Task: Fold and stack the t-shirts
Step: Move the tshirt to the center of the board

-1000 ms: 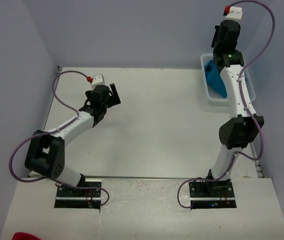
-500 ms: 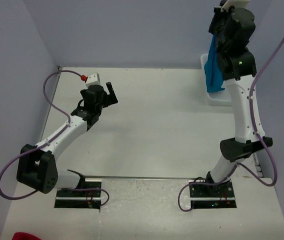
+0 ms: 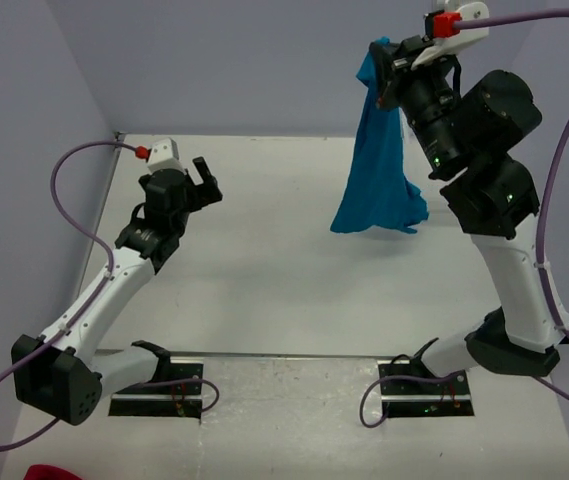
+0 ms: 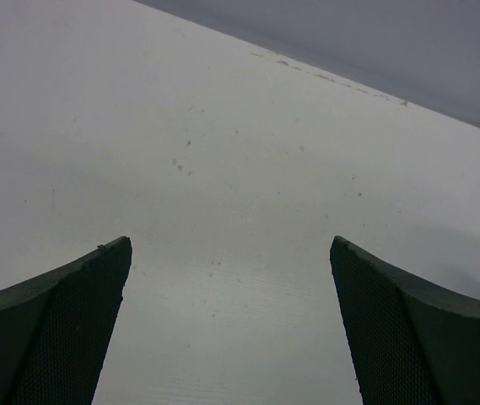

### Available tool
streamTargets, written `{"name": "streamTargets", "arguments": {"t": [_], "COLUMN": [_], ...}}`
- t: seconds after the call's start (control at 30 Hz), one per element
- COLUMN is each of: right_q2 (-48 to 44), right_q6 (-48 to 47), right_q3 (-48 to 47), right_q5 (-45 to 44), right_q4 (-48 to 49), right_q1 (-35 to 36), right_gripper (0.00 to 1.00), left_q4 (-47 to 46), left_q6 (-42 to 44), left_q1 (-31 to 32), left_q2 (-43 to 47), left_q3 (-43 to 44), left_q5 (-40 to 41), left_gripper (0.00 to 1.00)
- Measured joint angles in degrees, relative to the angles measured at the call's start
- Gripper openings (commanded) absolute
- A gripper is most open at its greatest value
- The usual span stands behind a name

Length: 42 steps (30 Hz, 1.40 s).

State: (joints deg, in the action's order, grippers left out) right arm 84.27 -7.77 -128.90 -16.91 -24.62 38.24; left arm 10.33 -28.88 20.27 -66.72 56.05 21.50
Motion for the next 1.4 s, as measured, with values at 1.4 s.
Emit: {"name": "streamTargets", "arguments": {"t": [1.4], "right_q2": [25.46], "right_q6": [4.22], "right_q3": [13.64], "right_q5": [-6.69], "right_q4": [-10.29], "right_q1": [-12.17], "right_gripper": [0.0], "left_q4": [0.72], "left_q6": [1.07], "left_q1": [-0.02], "left_q2": [6.54], "left_q3": [-4.55], "left_q5": [-15.28], "left_gripper": [1.0]}}
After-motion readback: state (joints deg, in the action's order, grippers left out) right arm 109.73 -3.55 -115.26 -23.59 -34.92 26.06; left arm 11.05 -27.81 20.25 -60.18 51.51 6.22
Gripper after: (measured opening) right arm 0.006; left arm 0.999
